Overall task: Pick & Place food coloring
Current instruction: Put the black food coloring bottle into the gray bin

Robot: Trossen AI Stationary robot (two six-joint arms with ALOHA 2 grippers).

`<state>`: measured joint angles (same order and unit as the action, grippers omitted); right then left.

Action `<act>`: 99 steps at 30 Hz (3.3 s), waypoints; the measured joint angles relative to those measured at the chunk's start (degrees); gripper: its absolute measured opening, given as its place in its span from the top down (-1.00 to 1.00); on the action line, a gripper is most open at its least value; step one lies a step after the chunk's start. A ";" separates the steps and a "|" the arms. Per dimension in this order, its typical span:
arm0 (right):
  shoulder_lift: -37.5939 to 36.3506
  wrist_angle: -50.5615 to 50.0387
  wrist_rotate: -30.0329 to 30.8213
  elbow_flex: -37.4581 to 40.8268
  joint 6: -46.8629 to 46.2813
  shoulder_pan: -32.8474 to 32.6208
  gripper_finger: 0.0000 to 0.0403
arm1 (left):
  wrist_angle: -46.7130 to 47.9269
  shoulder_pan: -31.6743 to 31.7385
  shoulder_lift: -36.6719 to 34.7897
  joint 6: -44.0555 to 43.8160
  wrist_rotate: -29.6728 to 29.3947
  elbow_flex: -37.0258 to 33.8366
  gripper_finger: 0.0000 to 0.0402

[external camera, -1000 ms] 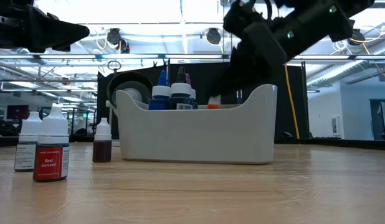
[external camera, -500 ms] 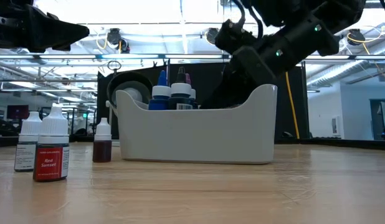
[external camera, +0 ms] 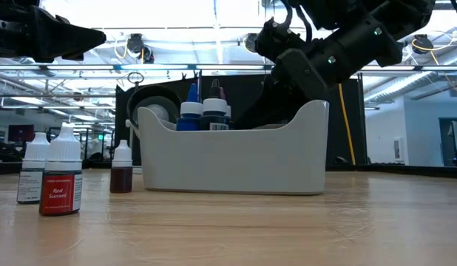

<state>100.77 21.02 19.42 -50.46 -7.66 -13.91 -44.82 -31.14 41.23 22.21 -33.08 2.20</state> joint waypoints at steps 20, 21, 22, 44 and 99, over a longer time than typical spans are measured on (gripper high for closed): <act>-14.13 -14.64 10.73 -0.02 3.42 -6.57 1.00 | 0.02 0.00 0.00 3.06 0.01 0.00 0.79; -14.79 -14.52 10.56 -0.02 5.02 -7.89 1.00 | 0.04 0.00 0.00 4.04 0.02 0.00 0.79; -15.18 -13.67 10.51 0.08 6.69 -9.29 1.00 | 0.04 0.00 0.00 4.66 0.02 0.00 0.79; -36.86 29.35 10.58 34.40 16.67 -10.91 1.00 | 0.05 0.00 0.00 6.13 2.08 0.02 0.79; -57.27 19.04 2.78 39.56 21.81 -12.06 1.00 | 79.47 -10.14 50.23 -49.93 18.68 62.51 0.79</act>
<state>43.51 40.05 22.20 -10.90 14.15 -25.98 34.65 -41.27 91.46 -27.73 -14.40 64.70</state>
